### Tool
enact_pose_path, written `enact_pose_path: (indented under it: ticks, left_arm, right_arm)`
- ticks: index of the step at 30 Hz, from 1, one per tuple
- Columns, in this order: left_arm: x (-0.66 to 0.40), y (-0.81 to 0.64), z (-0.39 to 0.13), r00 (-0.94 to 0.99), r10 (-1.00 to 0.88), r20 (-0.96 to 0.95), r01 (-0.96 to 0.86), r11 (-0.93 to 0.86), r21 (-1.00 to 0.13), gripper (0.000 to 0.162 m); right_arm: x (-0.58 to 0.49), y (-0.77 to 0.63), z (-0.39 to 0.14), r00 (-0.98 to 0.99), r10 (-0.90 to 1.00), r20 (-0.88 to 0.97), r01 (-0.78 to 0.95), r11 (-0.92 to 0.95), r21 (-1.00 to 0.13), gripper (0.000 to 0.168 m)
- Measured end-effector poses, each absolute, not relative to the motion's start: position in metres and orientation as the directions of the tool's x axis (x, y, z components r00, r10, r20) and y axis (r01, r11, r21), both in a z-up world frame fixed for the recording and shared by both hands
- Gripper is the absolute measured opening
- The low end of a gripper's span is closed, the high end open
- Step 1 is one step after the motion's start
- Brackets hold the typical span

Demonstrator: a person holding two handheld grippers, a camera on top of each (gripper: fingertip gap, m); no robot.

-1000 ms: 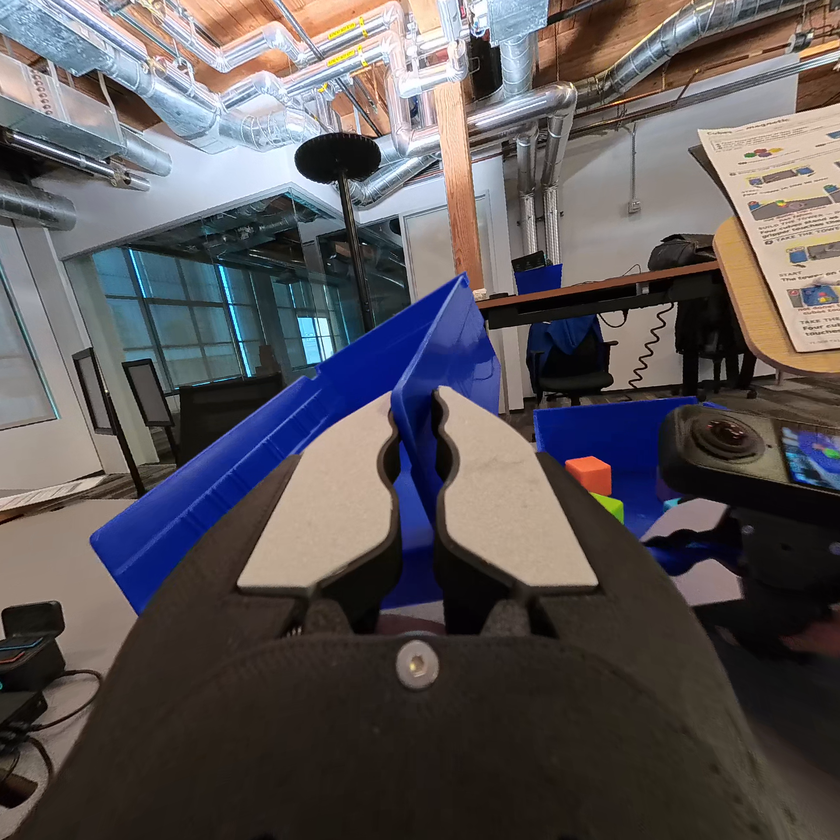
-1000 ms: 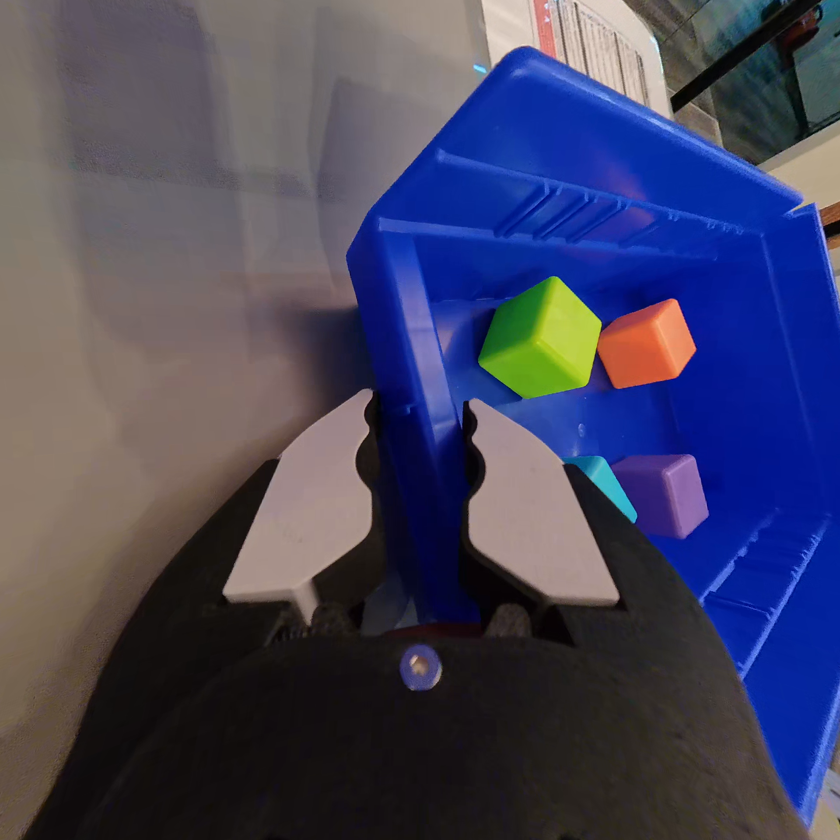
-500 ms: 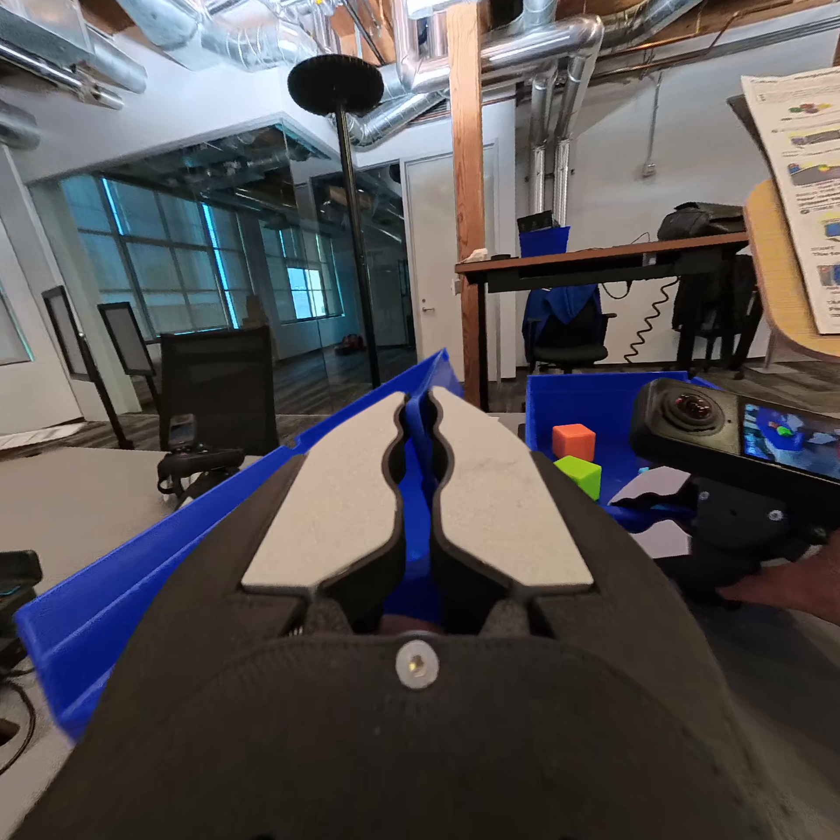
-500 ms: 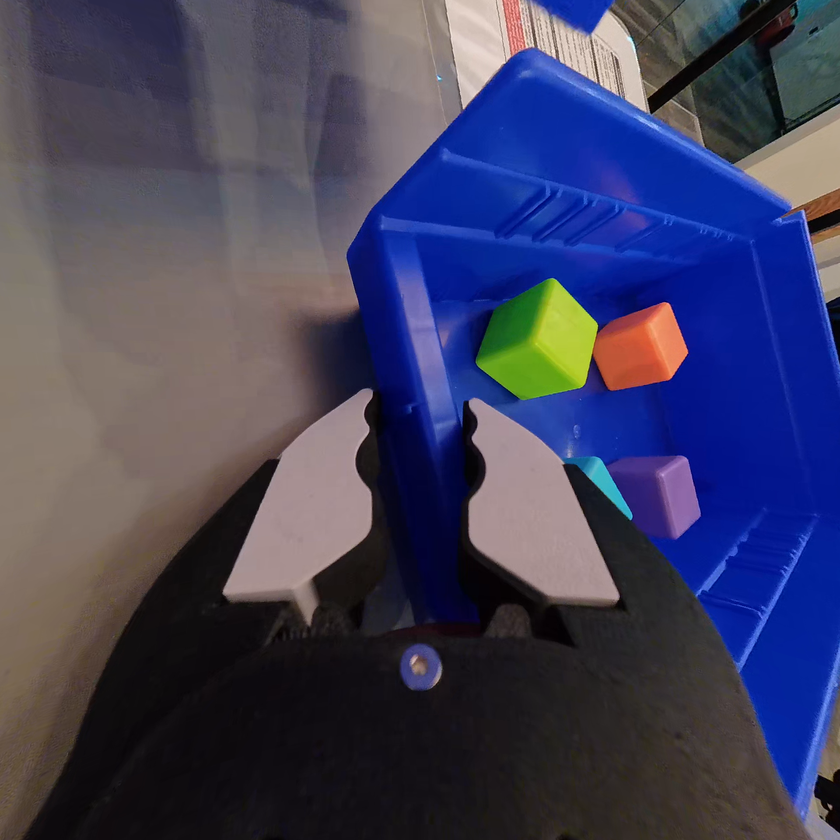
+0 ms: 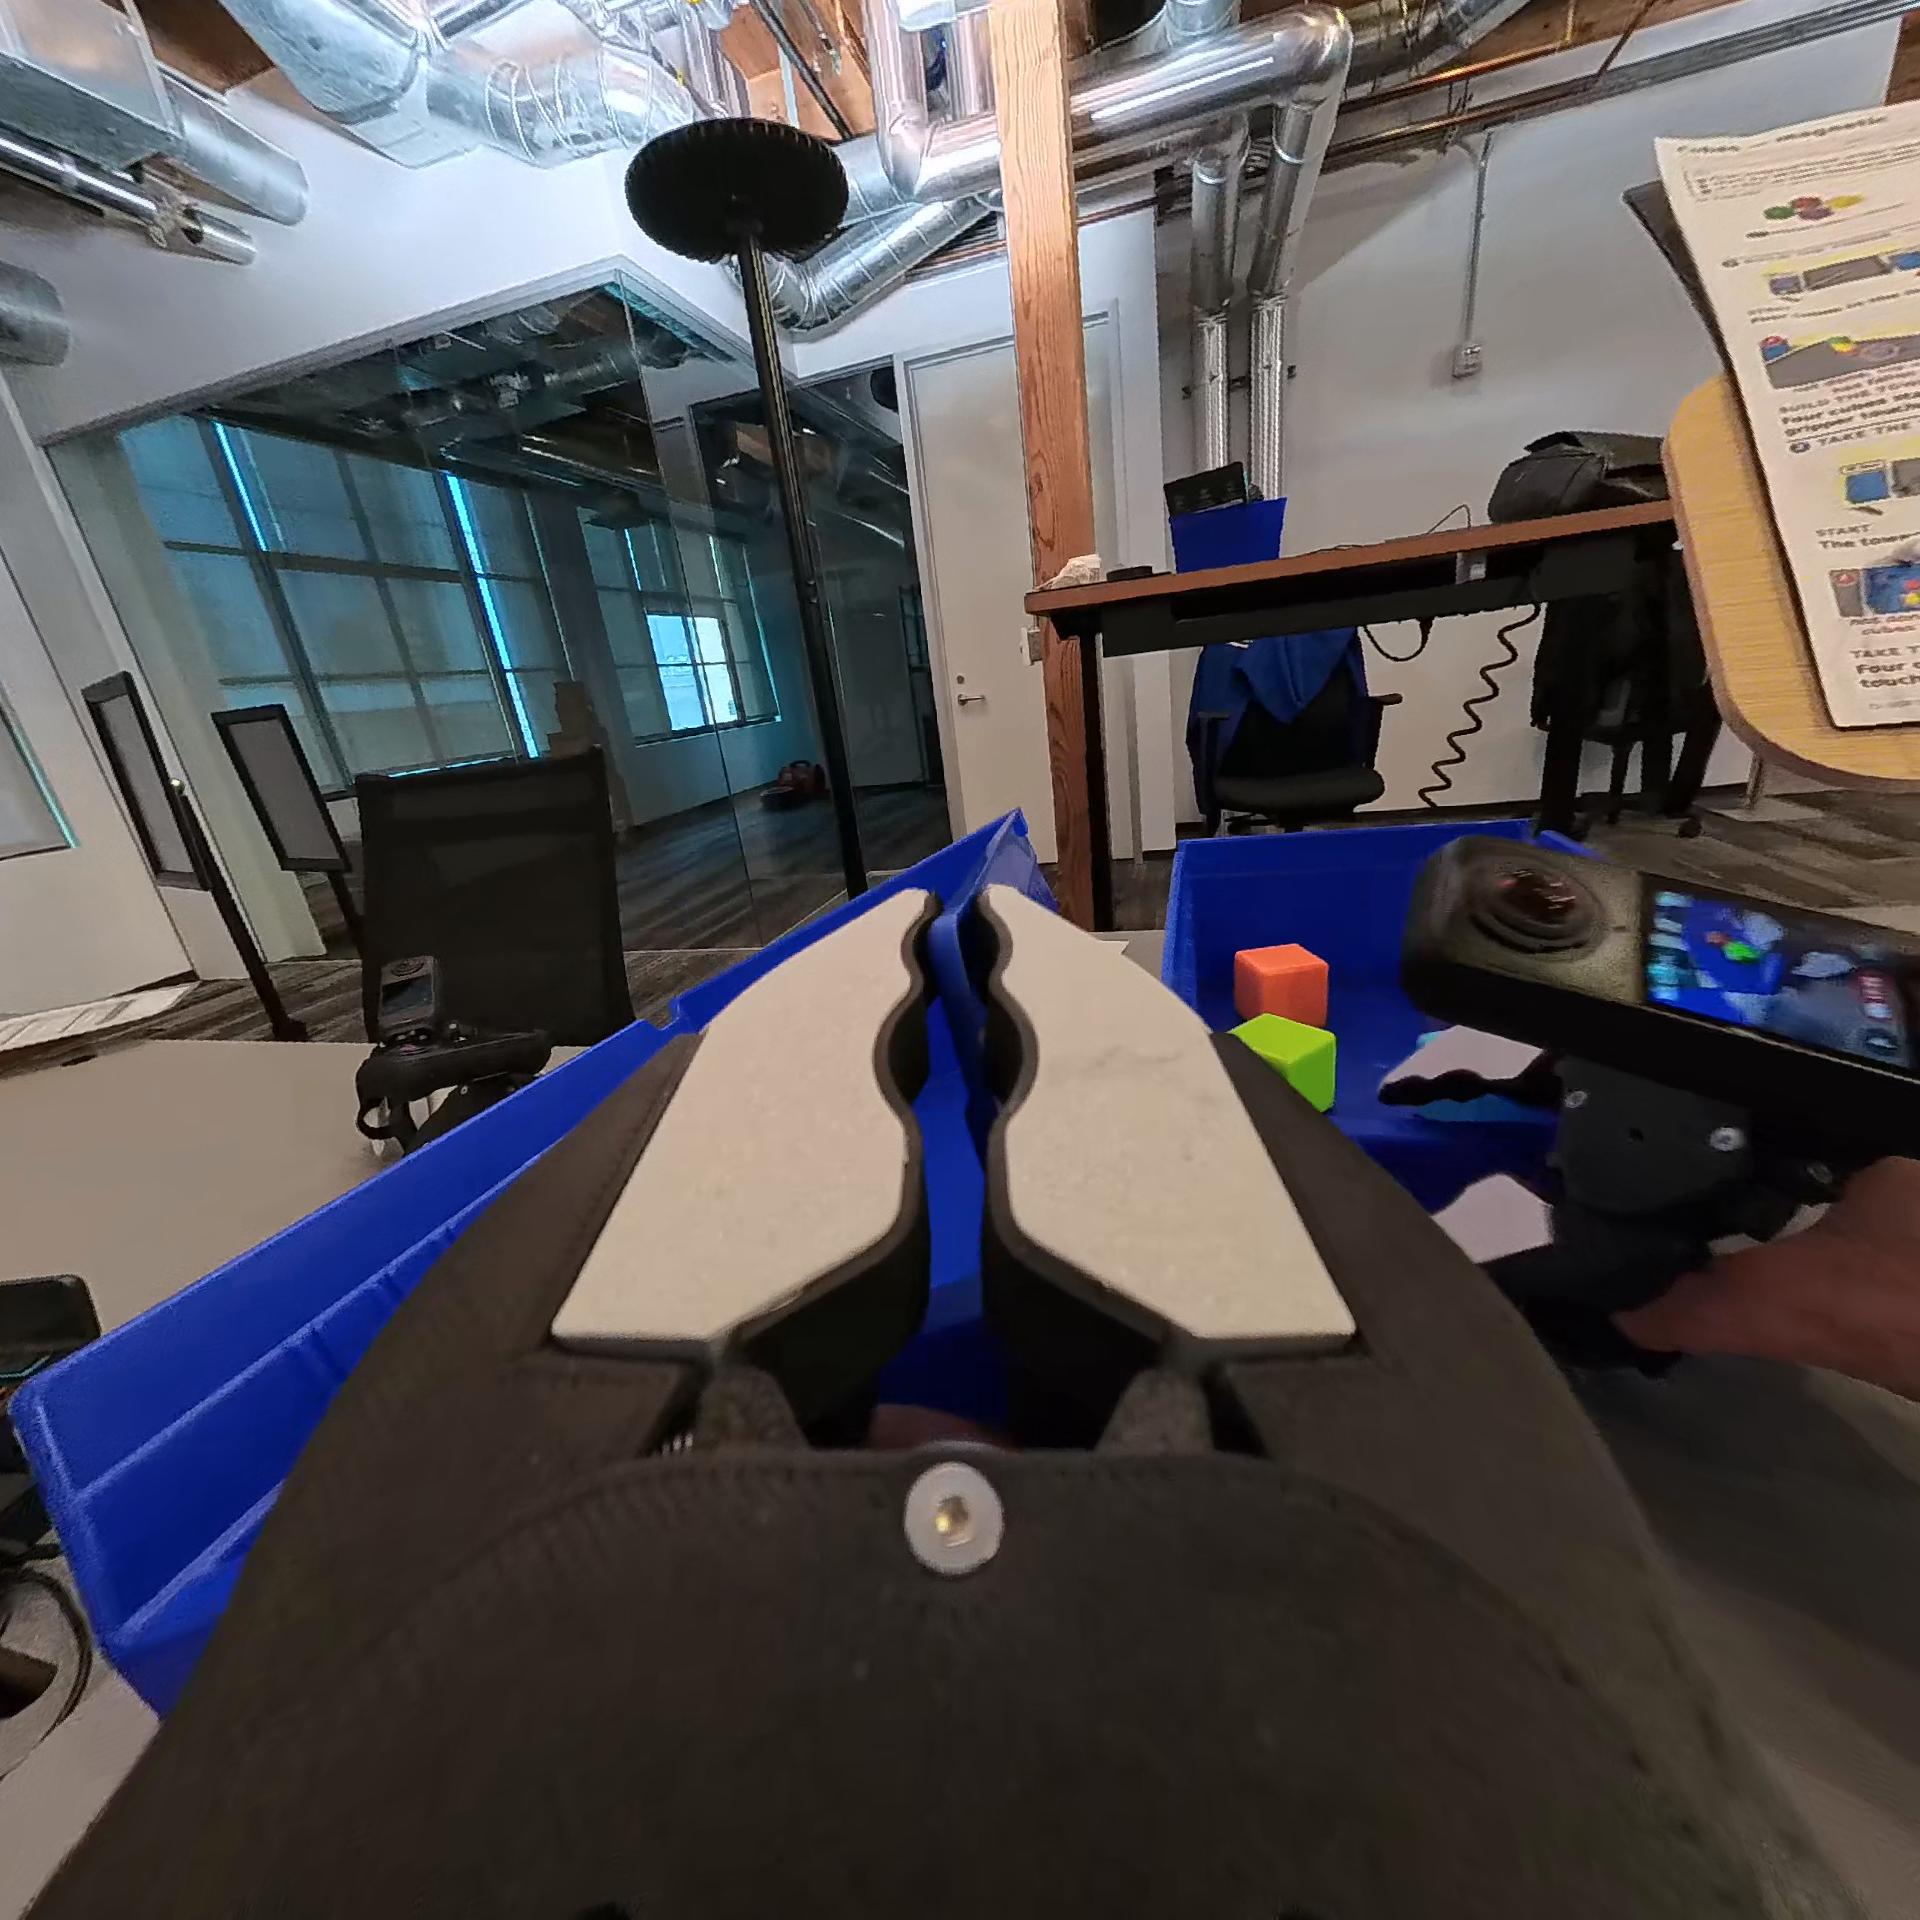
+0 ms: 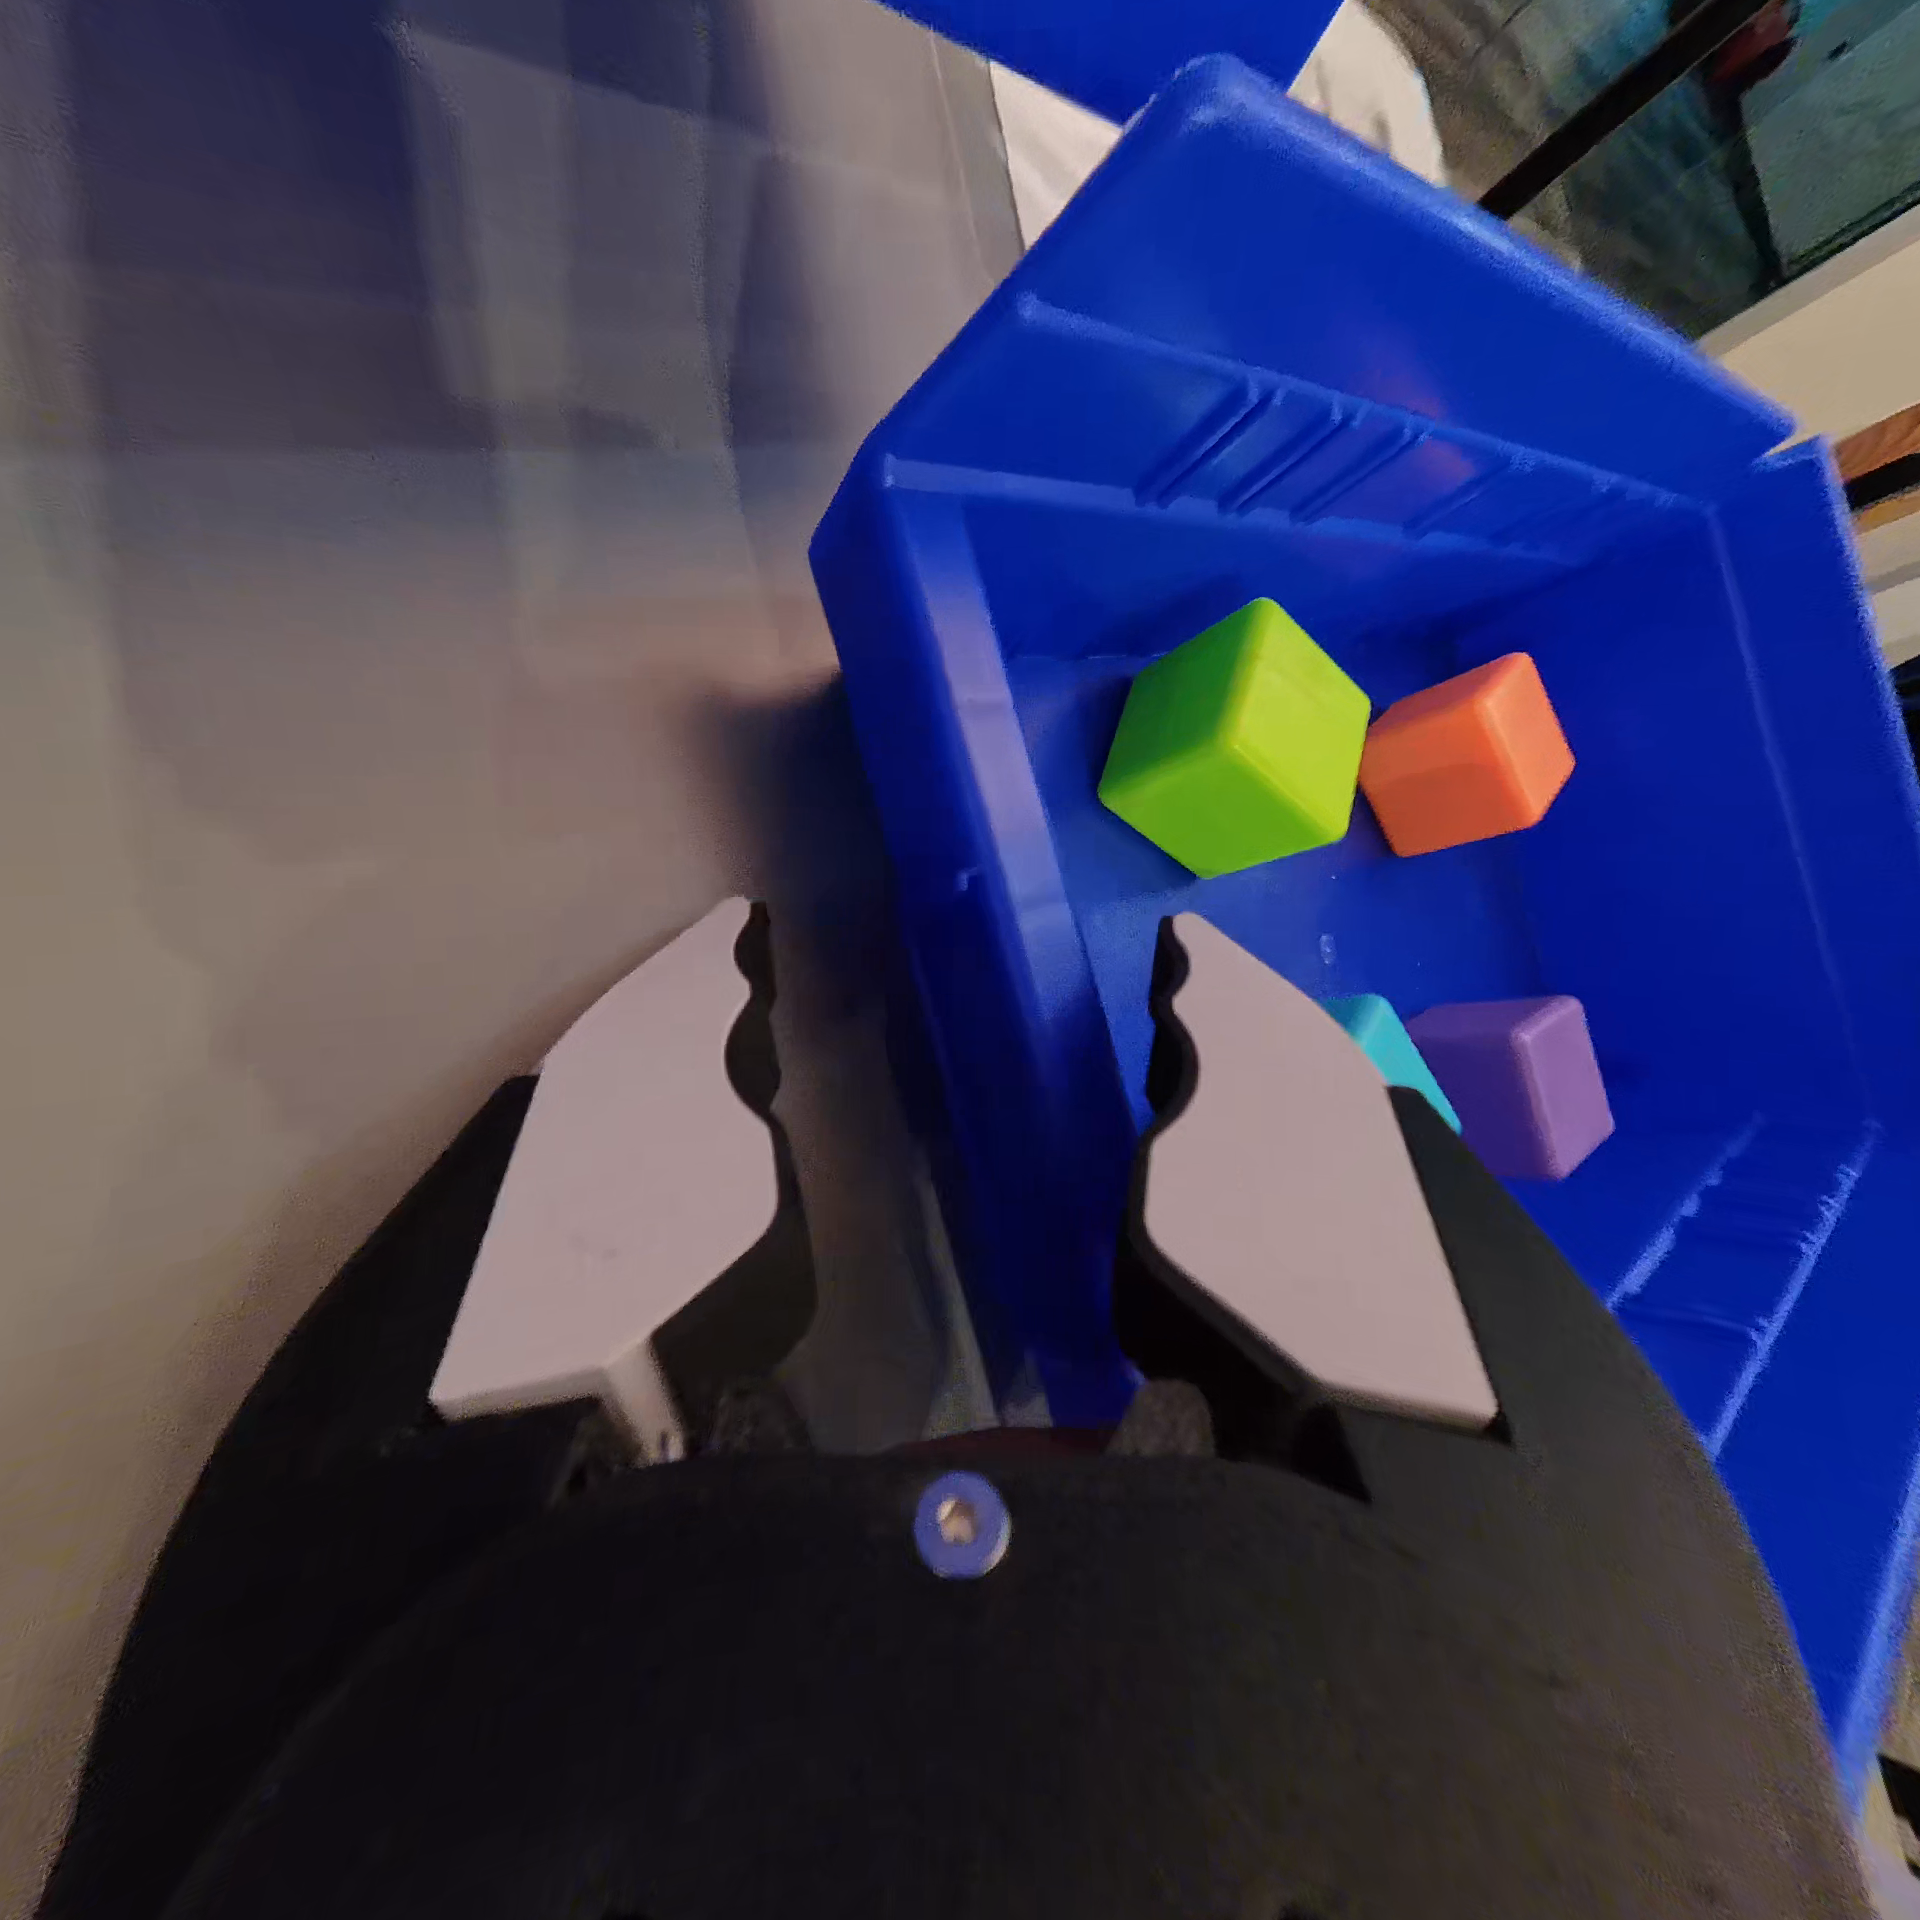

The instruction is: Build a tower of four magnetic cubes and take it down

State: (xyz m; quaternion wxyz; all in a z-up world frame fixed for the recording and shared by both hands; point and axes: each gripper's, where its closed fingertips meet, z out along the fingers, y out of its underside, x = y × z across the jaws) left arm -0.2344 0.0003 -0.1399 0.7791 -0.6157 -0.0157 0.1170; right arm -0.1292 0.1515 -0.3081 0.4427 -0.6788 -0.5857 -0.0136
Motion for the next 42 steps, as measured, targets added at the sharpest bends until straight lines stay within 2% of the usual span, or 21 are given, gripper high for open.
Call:
enact_pose_path:
  ticks: [5,14,23,26,34,37,42]
  left_arm:
    - [-0.228,-0.016,-0.139,0.965,0.232,-0.124,-0.173,0.202,-0.964,0.005]
    - [-0.177,-0.078,-0.139,0.964,0.207,-0.164,-0.198,0.154,-0.968,0.004]
    - [-0.113,-0.176,-0.138,0.978,-0.031,-0.207,-0.200,0.159,-0.967,0.005]
    - [-0.088,-0.196,-0.140,0.958,-0.170,-0.232,-0.204,0.169,-0.964,0.004]
    - [0.024,-0.191,-0.152,0.795,-0.555,-0.244,-0.145,0.218,-0.965,0.005]
    - [0.064,-0.180,-0.159,0.725,-0.648,-0.233,-0.110,0.225,-0.968,0.005]
    - [0.112,-0.167,-0.186,0.633,-0.761,-0.138,-0.053,0.136,-0.989,0.004]
  right_arm:
    - [-0.105,0.111,-0.278,0.340,0.759,0.555,0.702,0.188,-0.687,0.068]
    - [-0.019,0.045,-0.278,0.373,0.780,0.502,0.617,0.196,-0.762,0.052]
    - [0.075,-0.001,-0.264,0.404,0.777,0.482,0.584,0.186,-0.790,0.043]
    - [0.118,0.000,-0.259,0.466,0.755,0.460,0.567,0.144,-0.811,0.039]
    - [0.243,0.011,-0.234,0.684,0.629,0.371,0.492,-0.022,-0.870,0.036]
    - [0.285,0.011,-0.231,0.750,0.572,0.332,0.459,-0.089,-0.884,0.034]
    - [0.327,0.002,-0.233,0.800,0.526,0.288,0.421,-0.151,-0.894,0.033]
